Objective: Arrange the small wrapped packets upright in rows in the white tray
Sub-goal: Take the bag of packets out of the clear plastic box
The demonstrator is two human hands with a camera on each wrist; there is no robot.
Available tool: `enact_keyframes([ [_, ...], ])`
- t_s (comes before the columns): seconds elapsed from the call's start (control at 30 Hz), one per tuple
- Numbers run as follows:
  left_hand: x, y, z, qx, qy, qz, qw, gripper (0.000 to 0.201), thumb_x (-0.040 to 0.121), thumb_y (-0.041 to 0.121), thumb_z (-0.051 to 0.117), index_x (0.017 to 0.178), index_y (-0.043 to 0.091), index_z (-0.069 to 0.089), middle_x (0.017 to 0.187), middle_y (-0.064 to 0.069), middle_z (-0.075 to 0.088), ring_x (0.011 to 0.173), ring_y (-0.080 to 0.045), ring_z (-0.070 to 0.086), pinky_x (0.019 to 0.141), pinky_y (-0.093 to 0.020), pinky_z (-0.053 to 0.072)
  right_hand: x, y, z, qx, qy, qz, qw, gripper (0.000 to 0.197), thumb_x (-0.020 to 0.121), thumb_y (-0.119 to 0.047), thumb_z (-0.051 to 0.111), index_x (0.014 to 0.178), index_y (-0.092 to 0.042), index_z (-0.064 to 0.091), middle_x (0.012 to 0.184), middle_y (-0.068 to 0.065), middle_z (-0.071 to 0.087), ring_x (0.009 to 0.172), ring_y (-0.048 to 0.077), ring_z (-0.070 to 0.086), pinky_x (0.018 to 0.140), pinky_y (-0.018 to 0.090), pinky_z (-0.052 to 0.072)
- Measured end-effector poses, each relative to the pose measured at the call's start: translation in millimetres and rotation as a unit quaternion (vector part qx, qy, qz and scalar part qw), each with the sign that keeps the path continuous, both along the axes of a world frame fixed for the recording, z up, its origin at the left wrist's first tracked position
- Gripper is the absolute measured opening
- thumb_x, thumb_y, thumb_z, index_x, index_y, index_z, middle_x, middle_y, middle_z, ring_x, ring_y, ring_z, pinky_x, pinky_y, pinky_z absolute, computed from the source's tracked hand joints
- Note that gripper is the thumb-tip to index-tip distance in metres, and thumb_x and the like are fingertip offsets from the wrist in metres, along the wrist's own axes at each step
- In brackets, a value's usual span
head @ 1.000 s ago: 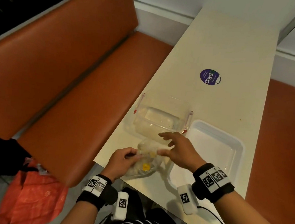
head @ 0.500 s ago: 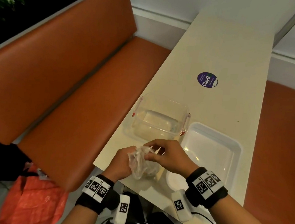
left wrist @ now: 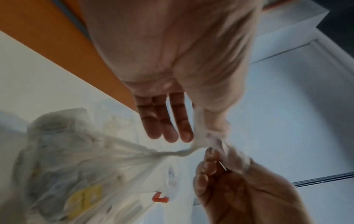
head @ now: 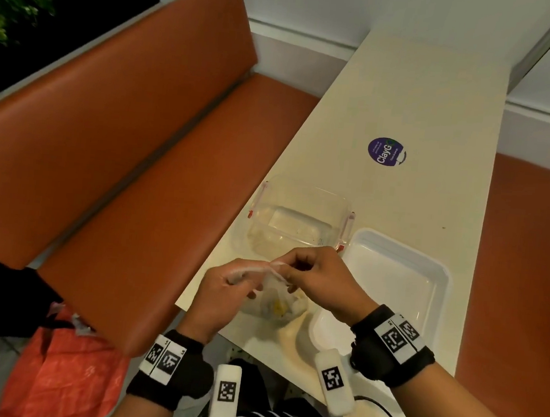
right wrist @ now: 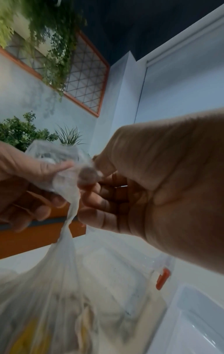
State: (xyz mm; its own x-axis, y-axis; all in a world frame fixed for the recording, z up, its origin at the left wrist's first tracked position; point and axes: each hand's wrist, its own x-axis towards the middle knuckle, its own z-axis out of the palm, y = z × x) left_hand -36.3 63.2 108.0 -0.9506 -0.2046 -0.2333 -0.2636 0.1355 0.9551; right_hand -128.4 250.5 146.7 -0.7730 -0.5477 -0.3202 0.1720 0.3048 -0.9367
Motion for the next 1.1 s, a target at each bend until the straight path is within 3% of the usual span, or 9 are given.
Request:
enact_keyframes([
  [0.1,-3,-7,6,-0.03,0.014,0.061,0.998,0.026,0.098,0.006,0.069,0.095,0.026,0.085,0.087,-0.007,0.08,0.072,-0.029,0.069,0.067,-0.04,0.058,-1,1,10,-0.011,-0.023,-0.028,0.999,0.009,0.091,-0.015,0.078,0.088,-0.007,0.082,0.079,0.003,0.077,0.065,0.011,0.065,0.067,0.028,0.059],
  [0.27,-1,-20,26,-0.06,0.081,0.053,0.993,0.035,0.094,-0.006,0.069,0.089,0.026,0.083,0.089,0.006,0.078,0.068,-0.008,0.066,0.059,-0.022,0.055,-5,9,18,-0.013,-0.088,-0.079,0.993,0.013,0.089,-0.013,0.077,0.085,-0.002,0.081,0.075,0.01,0.073,0.063,0.015,0.063,0.063,0.03,0.058],
  [0.37,1,-23,32,-0.047,0.094,0.03,0.994,0.007,0.085,0.029,0.078,0.086,0.026,0.085,0.1,0.008,0.075,0.086,-0.009,0.068,0.07,-0.023,0.058,-3,13,19,-0.009,-0.124,-0.091,0.988,0.019,0.091,-0.014,0.076,0.091,0.005,0.078,0.073,0.008,0.072,0.063,0.014,0.063,0.06,0.028,0.055],
  [0.5,2,-14,33,-0.03,0.089,-0.006,0.996,0.018,0.083,0.039,0.078,0.081,0.021,0.082,0.1,0.002,0.077,0.092,-0.01,0.068,0.08,-0.022,0.053,-3,15,14,-0.03,-0.208,-0.123,0.97,0.017,0.093,-0.011,0.073,0.098,0.005,0.075,0.086,0.014,0.078,0.075,0.021,0.071,0.066,0.031,0.059],
  [0.6,2,-11,24,-0.061,0.054,-0.053,0.995,0.019,0.083,0.046,0.076,0.074,0.03,0.079,0.092,0.001,0.074,0.088,-0.013,0.067,0.082,-0.039,0.054,-2,13,8,-0.078,-0.293,-0.165,0.939,0.014,0.094,-0.004,0.067,0.099,0.004,0.077,0.094,0.016,0.078,0.079,0.02,0.073,0.067,0.029,0.062],
  [0.73,3,-9,17,-0.125,0.026,-0.116,0.985,0.051,0.082,0.084,0.057,0.068,0.039,0.075,0.083,0.008,0.069,0.084,-0.014,0.065,0.084,-0.05,0.054,-1,5,-4,-0.147,-0.372,-0.211,0.892,0.016,0.098,0.003,0.058,0.101,0.005,0.073,0.094,0.017,0.073,0.084,0.024,0.073,0.069,0.034,0.063],
  [0.83,4,-9,18,-0.144,0.022,-0.137,0.98,0.058,0.076,0.094,0.053,0.071,0.042,0.079,0.078,0.003,0.065,0.072,-0.012,0.058,0.072,-0.047,0.052,0,-2,-10,-0.205,-0.428,-0.227,0.85,0.013,0.1,0.003,0.055,0.107,0.004,0.066,0.1,0.02,0.067,0.092,0.031,0.07,0.071,0.041,0.063],
  [0.97,9,-12,24,-0.173,0.009,-0.14,0.975,0.085,0.068,0.1,0.052,0.074,0.021,0.082,0.074,-0.009,0.059,0.06,-0.007,0.045,0.057,-0.039,0.037,2,-6,-16,-0.237,-0.43,-0.191,0.85,0.026,0.092,0.015,0.048,0.081,-0.007,0.058,0.078,0.01,0.058,0.079,0.023,0.063,0.072,0.037,0.063],
  [1.1,19,-18,28,-0.128,-0.004,-0.122,0.984,0.073,0.071,0.099,0.048,0.075,0.036,0.084,0.067,0.001,0.065,0.054,-0.003,0.048,0.054,-0.019,0.035,3,-6,-17,-0.236,-0.423,-0.167,0.859,0.032,0.096,0.01,0.038,0.075,-0.01,0.052,0.067,0.006,0.048,0.06,0.016,0.05,0.062,0.029,0.058],
])
